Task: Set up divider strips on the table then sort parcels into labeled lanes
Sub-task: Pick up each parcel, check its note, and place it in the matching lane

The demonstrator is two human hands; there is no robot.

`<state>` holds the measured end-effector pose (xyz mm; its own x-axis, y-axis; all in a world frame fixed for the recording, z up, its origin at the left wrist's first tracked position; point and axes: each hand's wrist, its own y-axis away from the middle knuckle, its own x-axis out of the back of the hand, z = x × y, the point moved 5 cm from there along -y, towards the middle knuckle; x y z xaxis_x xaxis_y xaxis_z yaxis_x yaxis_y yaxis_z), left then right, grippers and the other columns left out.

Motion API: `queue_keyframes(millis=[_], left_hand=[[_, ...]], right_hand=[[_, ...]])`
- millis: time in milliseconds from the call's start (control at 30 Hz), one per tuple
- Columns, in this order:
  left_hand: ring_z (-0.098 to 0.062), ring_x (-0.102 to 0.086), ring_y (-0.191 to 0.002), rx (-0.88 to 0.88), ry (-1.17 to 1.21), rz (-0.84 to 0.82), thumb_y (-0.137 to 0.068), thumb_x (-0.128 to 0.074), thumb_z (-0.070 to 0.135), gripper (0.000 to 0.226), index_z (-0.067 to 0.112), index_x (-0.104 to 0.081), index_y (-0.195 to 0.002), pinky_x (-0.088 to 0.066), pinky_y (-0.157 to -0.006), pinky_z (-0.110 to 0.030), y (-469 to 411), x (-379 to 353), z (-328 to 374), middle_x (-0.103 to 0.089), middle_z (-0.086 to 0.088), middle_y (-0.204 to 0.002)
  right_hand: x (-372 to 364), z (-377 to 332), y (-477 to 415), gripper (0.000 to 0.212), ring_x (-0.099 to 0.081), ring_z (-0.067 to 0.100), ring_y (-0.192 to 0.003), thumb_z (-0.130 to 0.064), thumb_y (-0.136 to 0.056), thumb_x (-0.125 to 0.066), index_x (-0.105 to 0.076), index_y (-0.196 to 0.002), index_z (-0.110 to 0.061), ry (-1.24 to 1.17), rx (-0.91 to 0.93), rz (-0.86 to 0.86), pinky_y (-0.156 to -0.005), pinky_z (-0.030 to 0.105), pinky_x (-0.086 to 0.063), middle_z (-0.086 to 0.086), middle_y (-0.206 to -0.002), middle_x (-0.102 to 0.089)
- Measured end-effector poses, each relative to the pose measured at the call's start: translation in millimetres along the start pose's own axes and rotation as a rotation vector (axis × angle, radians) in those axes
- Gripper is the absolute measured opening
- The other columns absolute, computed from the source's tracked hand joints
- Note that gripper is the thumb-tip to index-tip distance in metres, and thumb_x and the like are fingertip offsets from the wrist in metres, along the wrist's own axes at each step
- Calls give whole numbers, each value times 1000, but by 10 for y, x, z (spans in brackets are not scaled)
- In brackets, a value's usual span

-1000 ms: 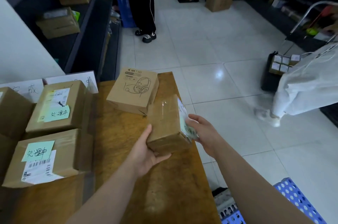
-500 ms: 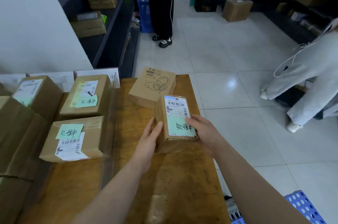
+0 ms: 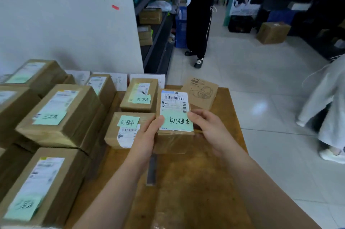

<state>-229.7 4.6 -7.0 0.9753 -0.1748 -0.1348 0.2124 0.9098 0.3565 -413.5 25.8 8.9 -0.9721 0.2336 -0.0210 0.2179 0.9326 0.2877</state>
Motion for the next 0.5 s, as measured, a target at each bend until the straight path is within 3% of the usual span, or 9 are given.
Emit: queue_keyframes(millis=[133, 267, 333, 400, 500], left_hand=[[-20, -70, -104, -1, -6, -18, -93, -53, 53, 46, 25, -60, -129, -52, -93, -44, 218, 602, 36, -74, 1, -113], [-15, -72, -98, 41, -94, -67, -101, -38, 50, 40, 27, -60, -126, -53, -77, -29, 394, 1143, -111, -75, 4, -108], [-11, -73, -93, 71, -137, -63, -102, -36, 50, 40, 28, -62, -123, -54, -67, -21, 446, 1375, -228, -76, 7, -104], [-9, -73, -91, 88, -204, -47, -102, -35, 49, 41, 29, -62, -124, -54, -70, -24, 477, 1569, -347, -76, 8, -101], [-11, -73, -94, 126, -251, -53, -103, -38, 44, 39, 27, -57, -133, -55, -85, -37, 496, 1744, -539, -75, 6, -106]], right_hand=[[-616, -29, 204, 24, -68, 10, -95, -37, -87, -68, -63, -106, -23, 63, -7, 6, -65, 25, -52, -7, -103, -73], [-1155, 164, 421, 21, -71, 5, -79, -31, -89, -68, -62, -105, -20, 52, -64, -8, -56, 18, -51, -7, -96, -75], [-1359, 320, 517, 21, -71, 9, -83, -29, -89, -67, -61, -106, -19, 54, -108, -8, -62, 24, -56, -4, -97, -75], [-1510, 489, 590, 21, -72, 10, -84, -26, -90, -67, -60, -107, -17, 45, -147, 9, -69, 30, -60, -2, -98, -74], [-1673, 747, 649, 21, -72, 12, -84, -22, -92, -65, -58, -110, -15, 52, -207, 51, -67, 27, -58, 0, -100, -72]])
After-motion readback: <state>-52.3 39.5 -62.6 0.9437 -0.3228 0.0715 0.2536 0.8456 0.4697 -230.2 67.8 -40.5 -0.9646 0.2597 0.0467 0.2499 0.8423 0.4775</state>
